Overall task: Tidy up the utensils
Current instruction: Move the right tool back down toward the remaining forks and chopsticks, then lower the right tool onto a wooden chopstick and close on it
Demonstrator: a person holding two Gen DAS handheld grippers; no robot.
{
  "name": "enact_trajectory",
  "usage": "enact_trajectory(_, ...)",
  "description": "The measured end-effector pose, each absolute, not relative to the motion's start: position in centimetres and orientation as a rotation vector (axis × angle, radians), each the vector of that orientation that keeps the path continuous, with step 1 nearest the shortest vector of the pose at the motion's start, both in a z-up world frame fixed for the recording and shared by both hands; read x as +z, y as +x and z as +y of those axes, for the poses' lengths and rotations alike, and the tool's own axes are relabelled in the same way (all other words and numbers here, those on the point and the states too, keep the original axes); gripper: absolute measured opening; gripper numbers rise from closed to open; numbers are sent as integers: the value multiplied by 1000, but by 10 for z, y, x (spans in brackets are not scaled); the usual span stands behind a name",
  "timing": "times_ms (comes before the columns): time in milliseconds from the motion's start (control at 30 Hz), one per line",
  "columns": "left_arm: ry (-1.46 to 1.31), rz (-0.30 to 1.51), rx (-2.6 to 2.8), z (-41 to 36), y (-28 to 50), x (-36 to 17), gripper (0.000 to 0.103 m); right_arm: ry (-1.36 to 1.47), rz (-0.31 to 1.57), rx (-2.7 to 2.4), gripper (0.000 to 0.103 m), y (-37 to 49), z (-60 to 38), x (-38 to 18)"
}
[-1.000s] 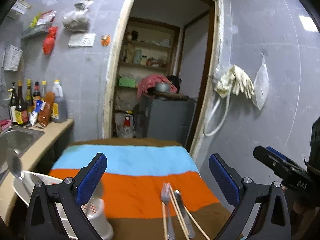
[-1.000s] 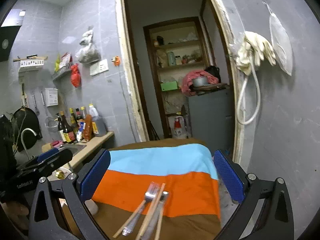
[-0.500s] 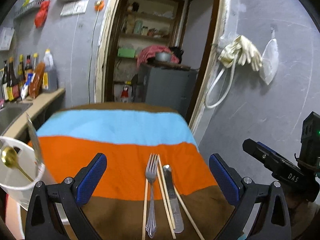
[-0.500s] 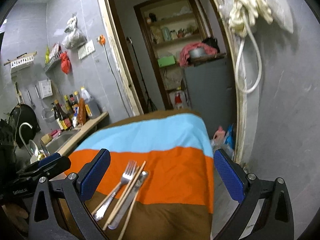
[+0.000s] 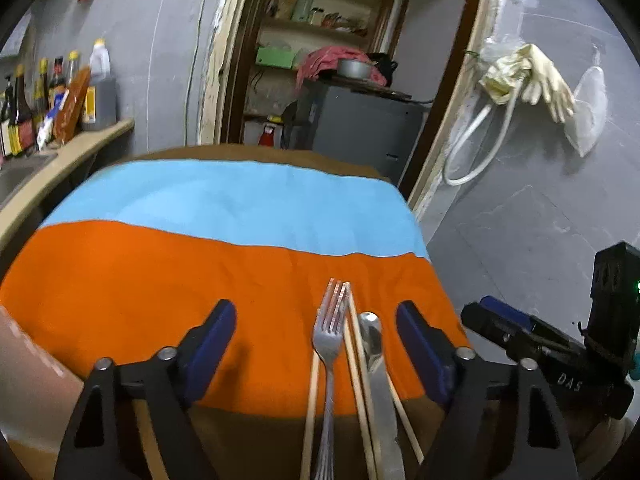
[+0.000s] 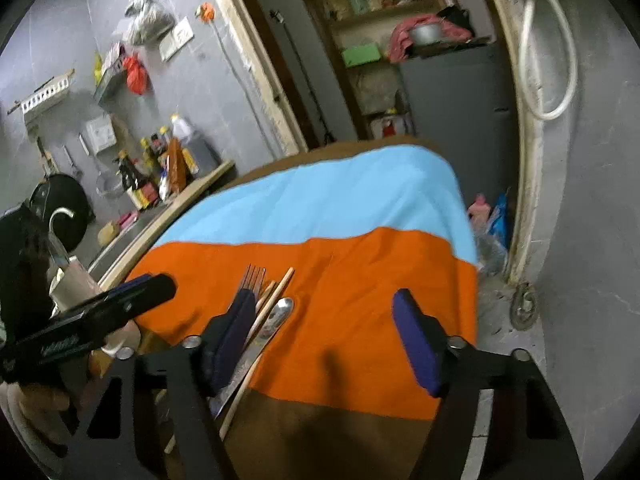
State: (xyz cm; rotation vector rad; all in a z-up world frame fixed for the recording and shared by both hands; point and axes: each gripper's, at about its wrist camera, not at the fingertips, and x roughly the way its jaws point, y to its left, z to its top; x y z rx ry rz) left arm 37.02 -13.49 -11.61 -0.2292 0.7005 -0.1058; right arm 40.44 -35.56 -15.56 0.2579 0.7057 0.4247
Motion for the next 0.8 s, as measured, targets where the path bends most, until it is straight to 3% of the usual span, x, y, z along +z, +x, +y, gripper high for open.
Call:
enact_trajectory(200, -273, 757, -120, -131, 400, -133, 53, 230, 768, 497, 36, 425, -343, -172)
enact_trajectory(433, -298, 830, -205, -135, 427, -150, 33, 212, 821, 566, 29, 444, -327, -184)
enact_trajectory(800, -334, 897, -302, -140, 442, -165, 28, 223, 875, 585, 28, 450, -319, -199)
